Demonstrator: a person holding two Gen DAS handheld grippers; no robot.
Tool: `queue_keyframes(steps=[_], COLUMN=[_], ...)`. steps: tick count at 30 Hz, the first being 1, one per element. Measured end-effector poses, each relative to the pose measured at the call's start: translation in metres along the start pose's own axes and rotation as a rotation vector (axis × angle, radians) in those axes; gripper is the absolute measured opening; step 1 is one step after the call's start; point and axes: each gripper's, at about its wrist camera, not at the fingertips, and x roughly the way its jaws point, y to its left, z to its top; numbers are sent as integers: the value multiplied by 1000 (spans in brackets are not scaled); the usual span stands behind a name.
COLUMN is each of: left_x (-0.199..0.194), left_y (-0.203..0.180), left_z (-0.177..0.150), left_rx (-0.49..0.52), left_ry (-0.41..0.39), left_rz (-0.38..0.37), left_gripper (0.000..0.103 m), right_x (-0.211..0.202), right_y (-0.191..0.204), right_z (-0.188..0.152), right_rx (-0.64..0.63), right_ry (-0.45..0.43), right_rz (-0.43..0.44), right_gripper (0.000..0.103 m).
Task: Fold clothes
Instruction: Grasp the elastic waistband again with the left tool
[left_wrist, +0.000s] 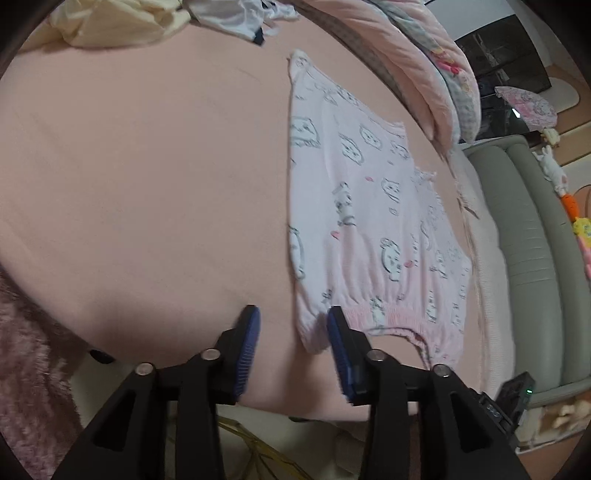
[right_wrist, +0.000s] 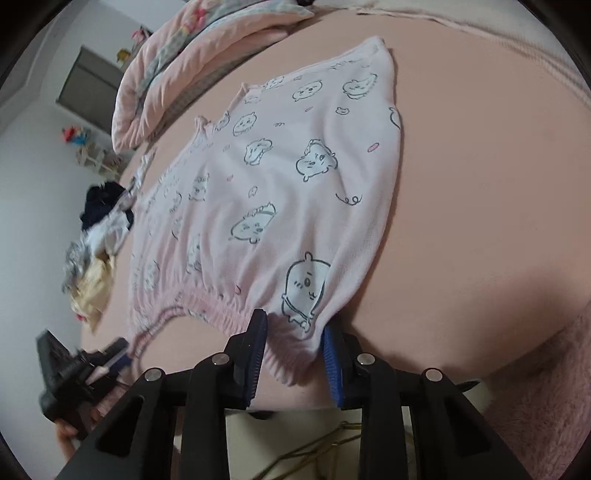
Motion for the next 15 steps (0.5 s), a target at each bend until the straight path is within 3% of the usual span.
queue_keyframes(steps=[4, 7, 9, 10, 11, 15], left_x=[12, 23, 26, 26, 24, 19], left_y=[-23, -36, -39, -39, -37, -26], left_z=[2, 4, 6, 7, 9, 12], left_rx=[111, 145, 153, 150, 137, 91], left_ry=[6, 3, -3, -6, -10, -12], left_rz=[77, 61, 55, 48, 34, -17], left_gripper=[39, 39, 28, 14, 10, 10], right_x=[4, 7, 11, 10, 9, 8], right_y=[-3, 9, 19, 23, 27, 37], right_z=[2, 3, 3, 2, 1, -2], right_rx=[-4, -37, -72, -91, -110, -159], right_ry=[10, 0, -11, -21, -32, -23], right_rz=[31, 31, 14, 3, -8, -28], right_gripper=[30, 31, 27, 16, 9, 10])
